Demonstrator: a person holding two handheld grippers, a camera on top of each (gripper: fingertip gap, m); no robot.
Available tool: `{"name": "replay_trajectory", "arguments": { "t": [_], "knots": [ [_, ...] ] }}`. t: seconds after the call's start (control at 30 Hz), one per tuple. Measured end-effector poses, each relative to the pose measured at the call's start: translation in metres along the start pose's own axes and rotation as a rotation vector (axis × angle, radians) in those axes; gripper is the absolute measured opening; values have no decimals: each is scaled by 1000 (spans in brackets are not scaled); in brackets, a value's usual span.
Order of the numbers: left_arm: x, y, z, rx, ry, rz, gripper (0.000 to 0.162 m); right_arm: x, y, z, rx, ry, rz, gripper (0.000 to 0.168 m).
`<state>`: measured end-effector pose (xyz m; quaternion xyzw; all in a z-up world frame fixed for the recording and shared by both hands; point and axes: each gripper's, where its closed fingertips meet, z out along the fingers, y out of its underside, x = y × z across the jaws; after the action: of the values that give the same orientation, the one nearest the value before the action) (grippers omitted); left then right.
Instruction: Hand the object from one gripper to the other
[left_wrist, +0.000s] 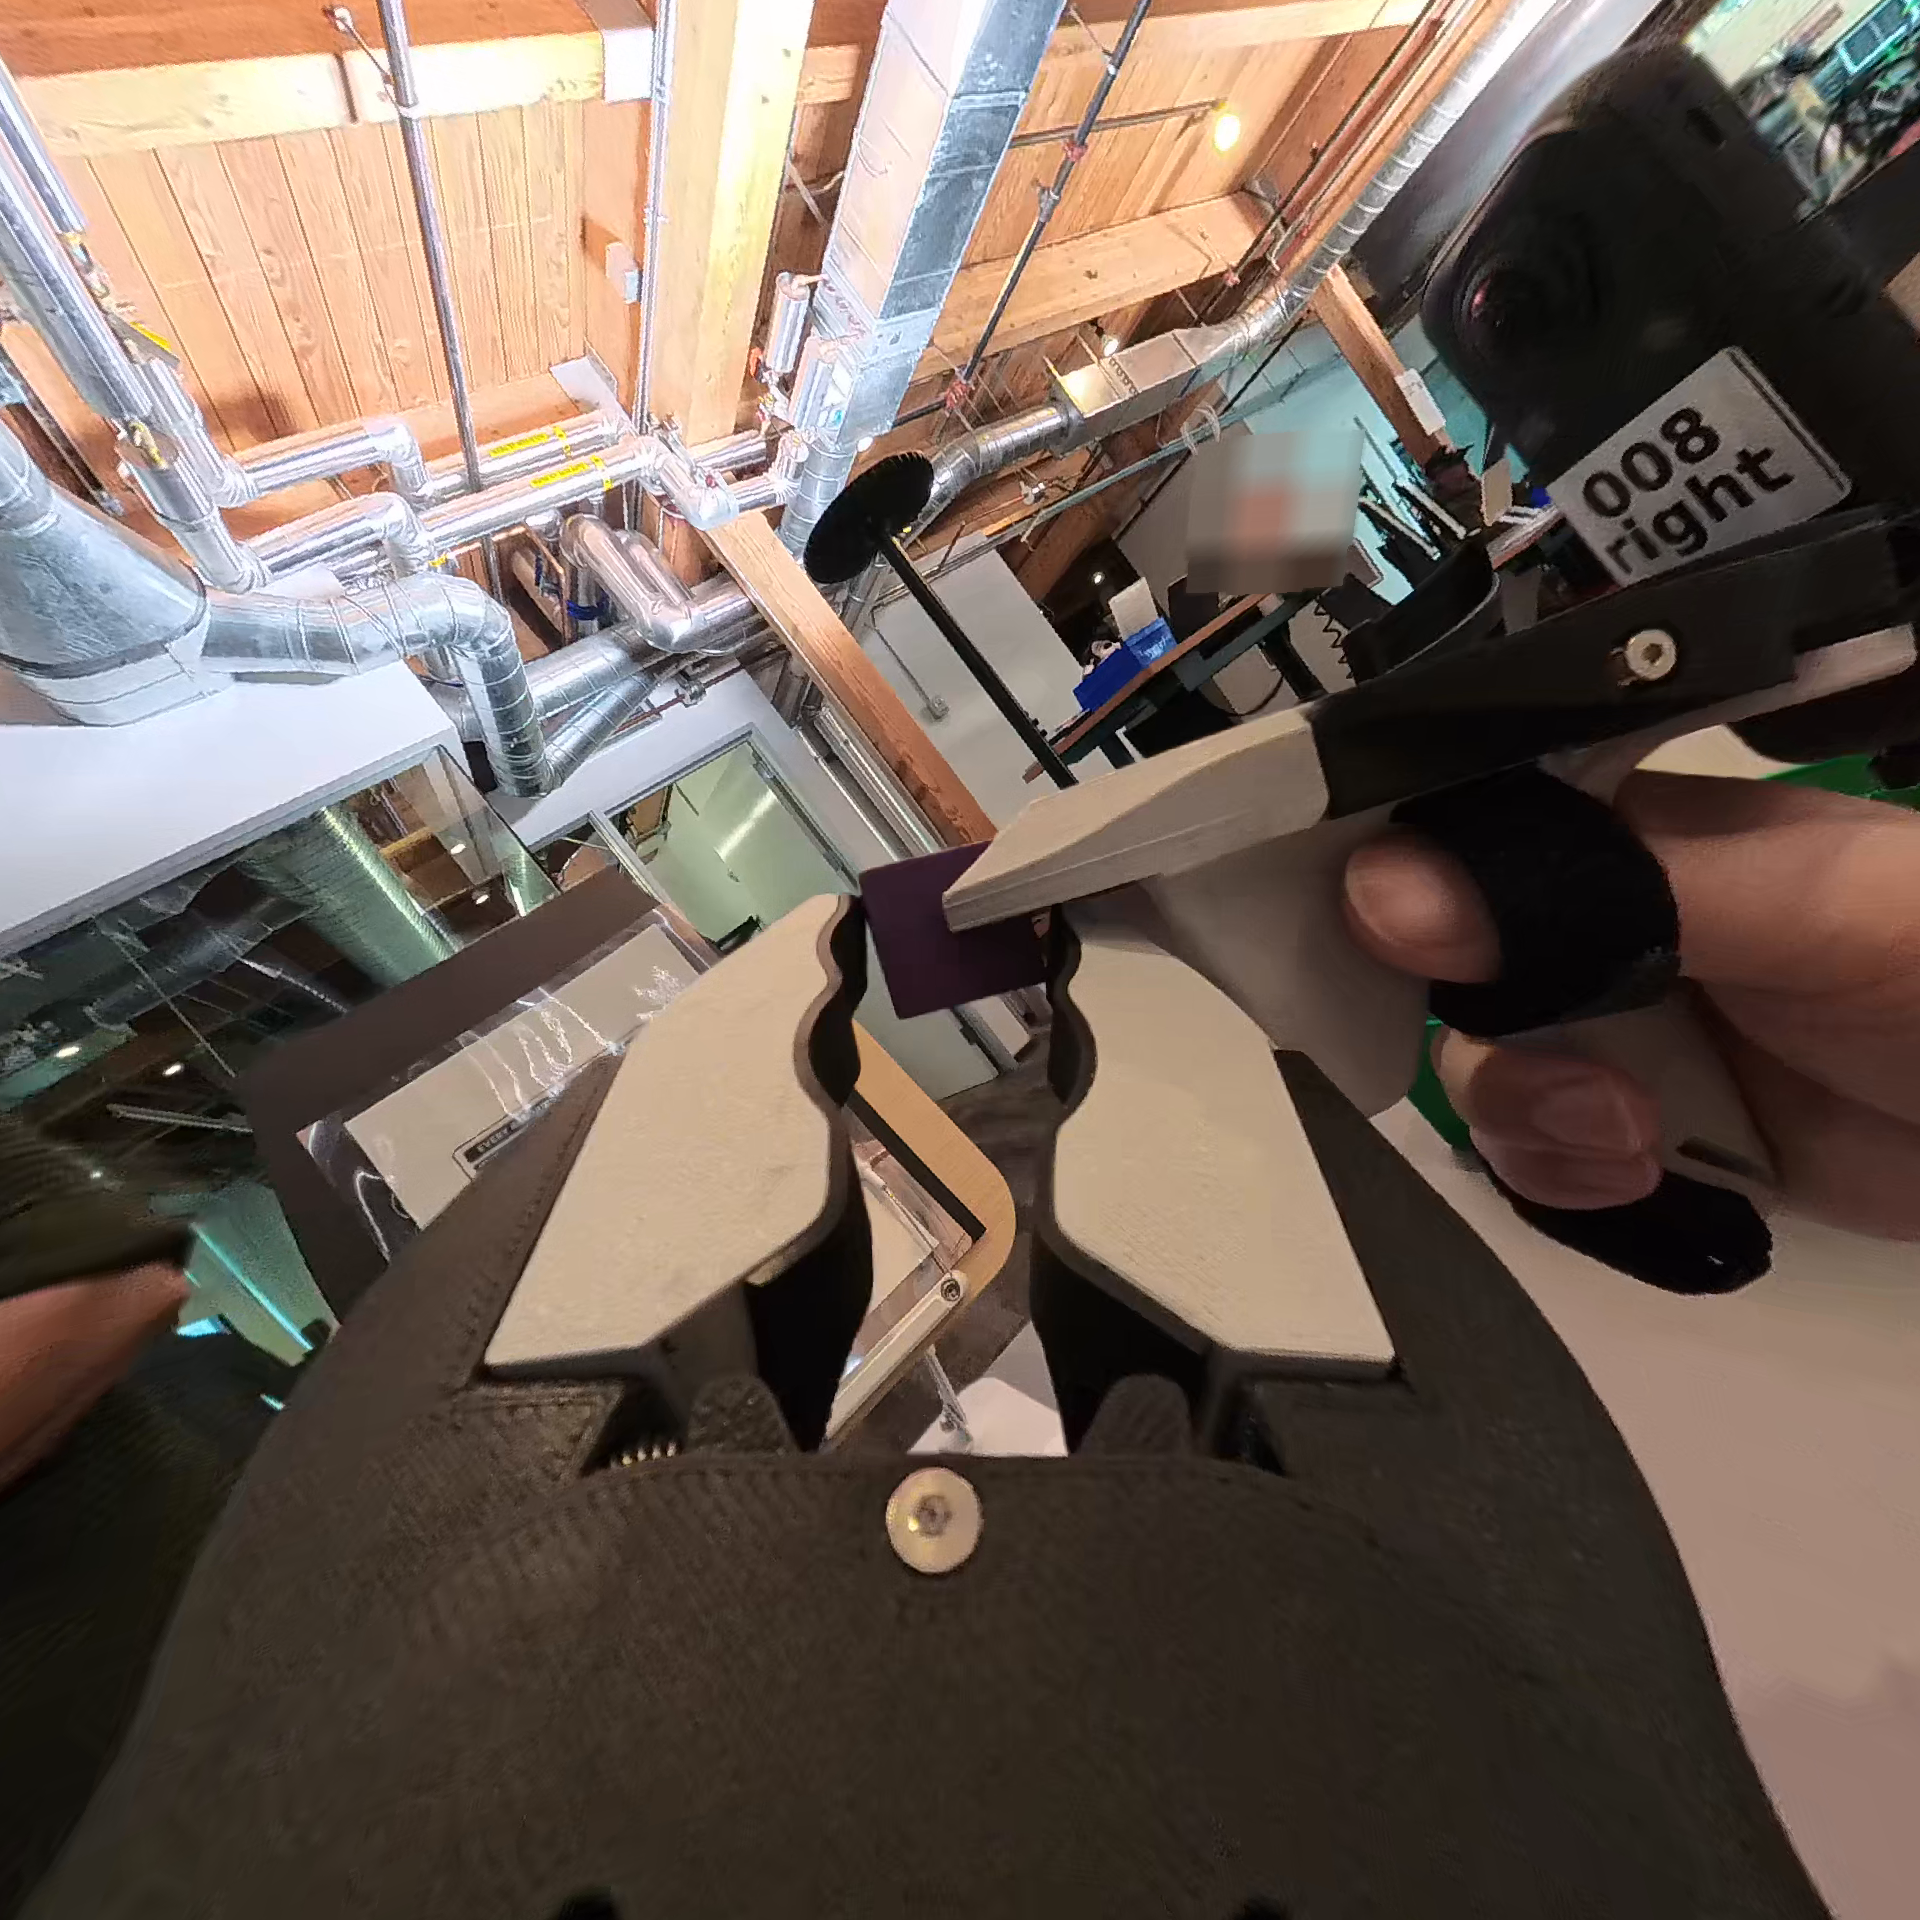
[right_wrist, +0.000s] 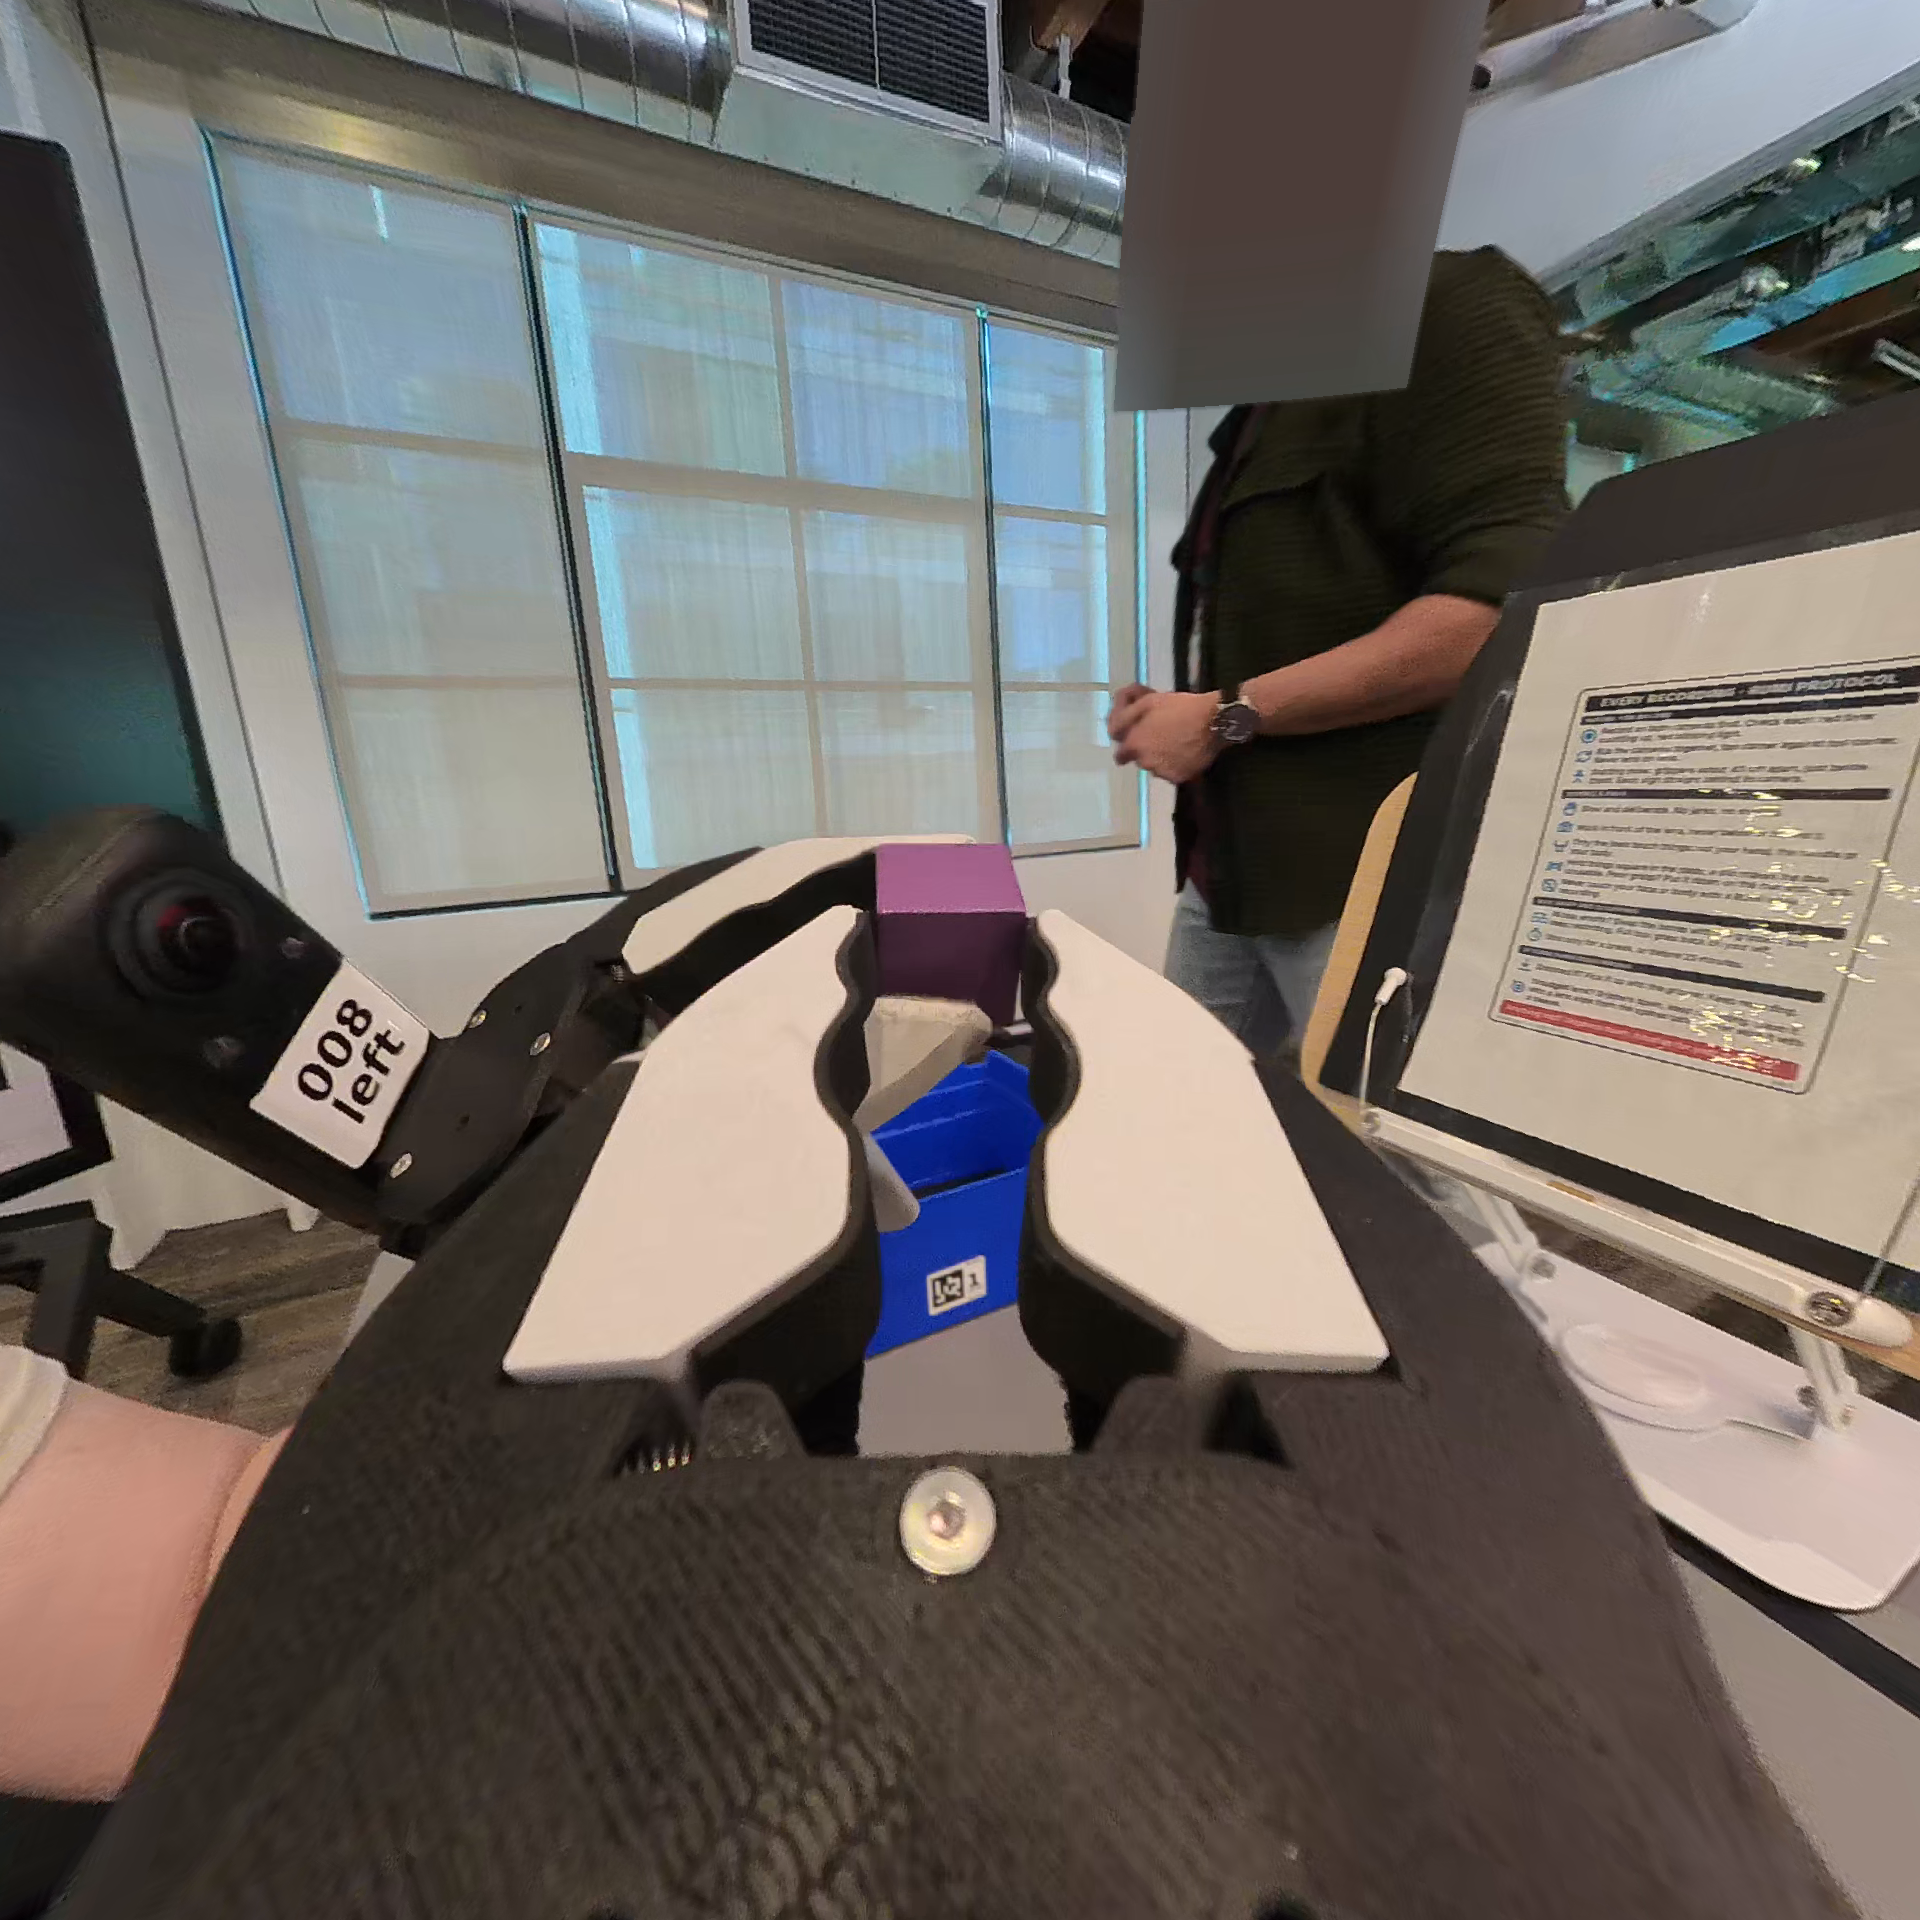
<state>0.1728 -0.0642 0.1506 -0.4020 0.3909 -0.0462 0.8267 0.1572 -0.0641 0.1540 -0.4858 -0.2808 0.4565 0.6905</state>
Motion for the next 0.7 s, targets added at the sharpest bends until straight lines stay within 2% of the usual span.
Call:
{"name": "replay_trajectory", "arguments": {
  "t": [0.03,0.13,0.27,0.37,0.47,0.6,0.7],
  "knots": [
    [0,0,0,4,0,2,32,0,0,0,1,-8,13,27],
    [0,2,0,-12,29,-16,29,0,1,-1,-20,-25,3,28],
    [-3,11,-2,-65,132,-138,28,5,-4,-8,-54,-20,-177,41],
    [-4,13,-6,-84,263,-350,28,5,-4,-18,-101,-35,-375,49],
    [5,7,-15,-79,475,-621,28,3,4,-24,-141,-37,-592,53],
    [0,-7,-19,-8,631,-996,28,-7,12,-21,-114,-7,-875,50],
    [0,-6,-18,4,682,-1138,28,-11,9,-15,-70,87,-1013,46]
  ]
}}
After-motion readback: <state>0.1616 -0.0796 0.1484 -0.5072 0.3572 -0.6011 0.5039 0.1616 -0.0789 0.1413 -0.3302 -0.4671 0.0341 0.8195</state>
